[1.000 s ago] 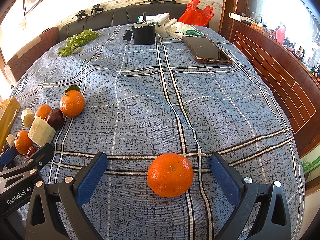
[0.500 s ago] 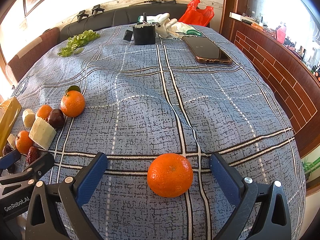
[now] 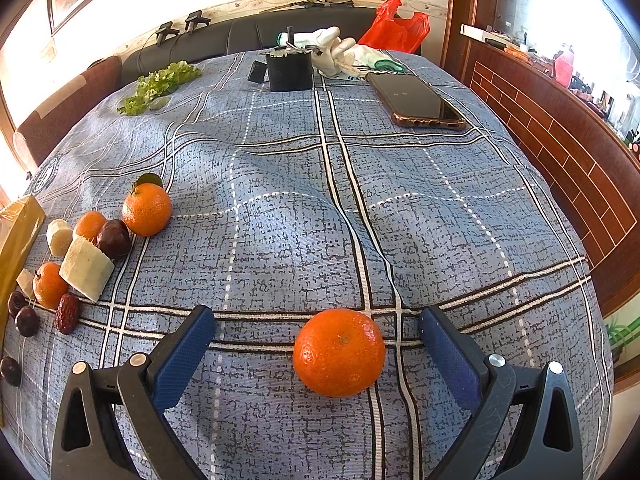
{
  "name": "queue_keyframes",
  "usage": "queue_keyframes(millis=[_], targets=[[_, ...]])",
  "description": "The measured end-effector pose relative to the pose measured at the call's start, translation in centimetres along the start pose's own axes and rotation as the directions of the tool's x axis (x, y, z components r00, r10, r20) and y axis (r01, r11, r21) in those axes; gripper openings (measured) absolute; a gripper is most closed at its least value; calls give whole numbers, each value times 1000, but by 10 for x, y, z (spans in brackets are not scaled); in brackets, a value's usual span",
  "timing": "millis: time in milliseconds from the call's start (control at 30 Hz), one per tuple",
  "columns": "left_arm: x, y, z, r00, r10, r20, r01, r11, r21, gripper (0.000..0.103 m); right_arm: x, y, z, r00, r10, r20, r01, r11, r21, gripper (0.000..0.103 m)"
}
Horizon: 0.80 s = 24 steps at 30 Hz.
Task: Organize fruits
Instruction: 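Grasp a dark plum with the left tool while the right tool grasps a white yam chunk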
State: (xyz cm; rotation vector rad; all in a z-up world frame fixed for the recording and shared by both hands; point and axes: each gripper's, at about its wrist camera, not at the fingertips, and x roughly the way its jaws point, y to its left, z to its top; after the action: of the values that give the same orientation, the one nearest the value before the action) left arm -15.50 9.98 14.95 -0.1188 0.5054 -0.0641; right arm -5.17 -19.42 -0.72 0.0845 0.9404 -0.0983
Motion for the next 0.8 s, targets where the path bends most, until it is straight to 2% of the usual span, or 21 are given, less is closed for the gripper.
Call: queue_keyframes(millis=[67, 133, 233, 367, 400, 433, 500, 567, 600, 633, 700, 767, 800], targets=[[-35, 20, 13, 993, 71, 90, -74, 997, 29, 103, 0, -2, 2, 1000, 12, -18, -12, 1000, -1, 103], [-51, 36, 20, 987, 108, 122, -116, 992, 59, 103, 1, -4, 6, 997, 8, -73, -8, 1000, 9, 103], [-55, 62, 22, 994, 74, 81, -77, 996, 33, 103, 5, 1, 11, 990, -16, -137, 15, 1000, -9, 103], [-40, 81, 4, 997, 73, 34, -72, 997, -30, 103, 8, 2, 19, 981, -30, -194, 28, 1000, -12, 102], [-36, 83, -3, 998, 51, 25, -50, 998, -39, 103, 2, 2, 18, 981, -51, -186, 52, 999, 1, 97], [-33, 83, -9, 999, 30, 23, -29, 999, -41, 103, -10, 5, 18, 989, -37, -140, 39, 999, 8, 91], [-25, 78, -19, 1000, 7, 13, -7, 1000, -30, 103, -36, 18, 17, 997, 61, -37, -61, 998, 0, 91], [-16, 70, -29, 999, -36, -13, 36, 999, -4, 101, -55, 35, 17, 987, 159, 35, -158, 987, -30, 91], [-8, 64, -34, 997, -71, -34, 72, 997, 12, 98, -62, 47, 18, 975, 213, 55, -211, 976, -50, 91], [-2, 58, -38, 994, -98, -55, 100, 995, 30, 91, -64, 55, 19, 967, 248, 55, -245, 968, -60, 91], [12, 49, -46, 986, -130, -109, 138, 988, 68, 70, -60, 74, 24, 950, 309, 40, -306, 950, -66, 91], [31, 41, -55, 973, -145, -180, 163, 982, 92, 57, -48, 89, 28, 935, 354, 21, -352, 934, -60, 89], [38, 40, -58, 968, -149, -203, 171, 981, 94, 55, -41, 94, 29, 931, 365, 11, -364, 930, -54, 84]])
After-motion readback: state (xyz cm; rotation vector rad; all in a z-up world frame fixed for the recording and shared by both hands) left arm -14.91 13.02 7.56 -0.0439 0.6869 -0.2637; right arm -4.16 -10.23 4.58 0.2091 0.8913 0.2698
